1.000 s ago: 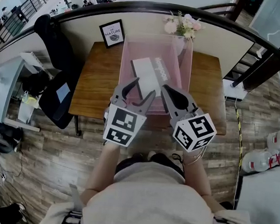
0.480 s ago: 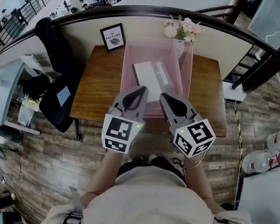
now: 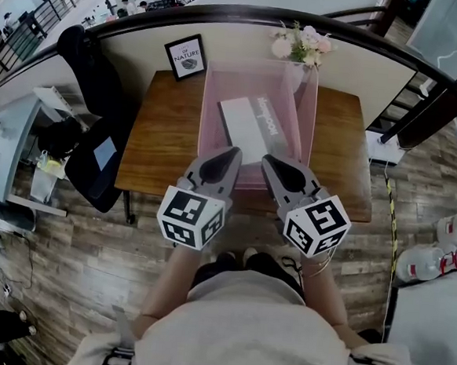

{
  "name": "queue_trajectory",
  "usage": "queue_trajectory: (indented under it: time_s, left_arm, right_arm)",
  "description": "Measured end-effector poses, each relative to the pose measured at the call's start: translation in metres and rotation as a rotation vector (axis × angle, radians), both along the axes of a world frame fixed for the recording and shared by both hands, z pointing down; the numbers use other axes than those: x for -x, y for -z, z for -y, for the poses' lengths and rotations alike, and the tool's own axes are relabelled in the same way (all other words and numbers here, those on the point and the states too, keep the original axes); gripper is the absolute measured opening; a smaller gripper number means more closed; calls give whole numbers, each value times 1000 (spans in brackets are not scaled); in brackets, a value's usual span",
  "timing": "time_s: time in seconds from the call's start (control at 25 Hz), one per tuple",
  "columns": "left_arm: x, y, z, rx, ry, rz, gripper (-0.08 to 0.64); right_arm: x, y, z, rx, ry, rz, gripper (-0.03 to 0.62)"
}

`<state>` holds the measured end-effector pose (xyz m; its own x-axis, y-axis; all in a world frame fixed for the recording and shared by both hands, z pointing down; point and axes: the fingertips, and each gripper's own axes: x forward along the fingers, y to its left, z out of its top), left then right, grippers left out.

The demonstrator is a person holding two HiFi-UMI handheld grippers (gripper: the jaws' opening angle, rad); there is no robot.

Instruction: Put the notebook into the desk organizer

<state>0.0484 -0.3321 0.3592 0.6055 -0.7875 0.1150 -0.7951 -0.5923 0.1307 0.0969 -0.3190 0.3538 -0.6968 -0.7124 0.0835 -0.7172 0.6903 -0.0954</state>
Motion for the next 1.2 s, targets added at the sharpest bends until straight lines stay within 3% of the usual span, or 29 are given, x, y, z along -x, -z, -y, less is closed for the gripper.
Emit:
queue_trajectory:
  time_s: [0.2,0.44,1.2]
  left_arm:
    - [-1,-13,0,44,-13,-17,14]
    - [-7,-19,0,69,-41,19,14]
    - [-14,-25,13,94,-38,22,14]
  right_arm:
    - [3,-7,0,12,6,-11,12]
    - [8,-12,1,29,18,-9,12]
    - [-2,-10,13,11,-5,-15,12]
